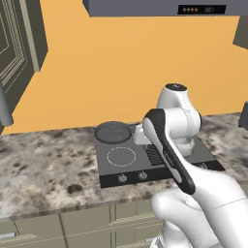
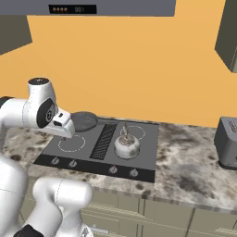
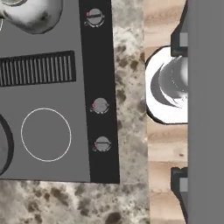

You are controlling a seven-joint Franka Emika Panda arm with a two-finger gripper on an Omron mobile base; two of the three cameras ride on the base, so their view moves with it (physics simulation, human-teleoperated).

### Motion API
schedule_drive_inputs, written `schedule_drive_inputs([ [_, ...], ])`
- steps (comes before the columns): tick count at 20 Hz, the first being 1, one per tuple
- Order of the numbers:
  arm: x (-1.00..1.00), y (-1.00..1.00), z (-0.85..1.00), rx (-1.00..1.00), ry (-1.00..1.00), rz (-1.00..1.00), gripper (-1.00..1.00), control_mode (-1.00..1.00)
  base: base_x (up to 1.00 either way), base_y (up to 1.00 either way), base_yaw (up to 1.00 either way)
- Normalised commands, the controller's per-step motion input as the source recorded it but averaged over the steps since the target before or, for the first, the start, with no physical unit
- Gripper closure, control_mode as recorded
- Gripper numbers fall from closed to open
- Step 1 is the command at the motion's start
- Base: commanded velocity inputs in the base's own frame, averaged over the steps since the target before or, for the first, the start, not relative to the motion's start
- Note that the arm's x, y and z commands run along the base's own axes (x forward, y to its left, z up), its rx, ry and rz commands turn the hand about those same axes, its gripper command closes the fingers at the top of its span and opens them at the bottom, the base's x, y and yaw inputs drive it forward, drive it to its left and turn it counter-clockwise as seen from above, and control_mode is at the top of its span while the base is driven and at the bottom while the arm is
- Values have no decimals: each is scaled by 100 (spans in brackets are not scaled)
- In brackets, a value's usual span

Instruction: Pick the pan from the cabinet and place it on the stove. Then turn on the stove burner for the pan.

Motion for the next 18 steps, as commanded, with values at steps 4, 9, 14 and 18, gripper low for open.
schedule_drive_inputs([
  [4, 29, -15, -58, 2, 2, -41, -100, -100, 0, 0, 0],
  [9, 33, -6, -30, 2, 1, -27, -100, -100, 0, 0, 0],
  [14, 15, 0, -32, 0, 7, -2, -100, -100, 0, 0, 0],
  [18, 21, 0, -28, 0, 3, 3, -100, -100, 0, 0, 0],
])
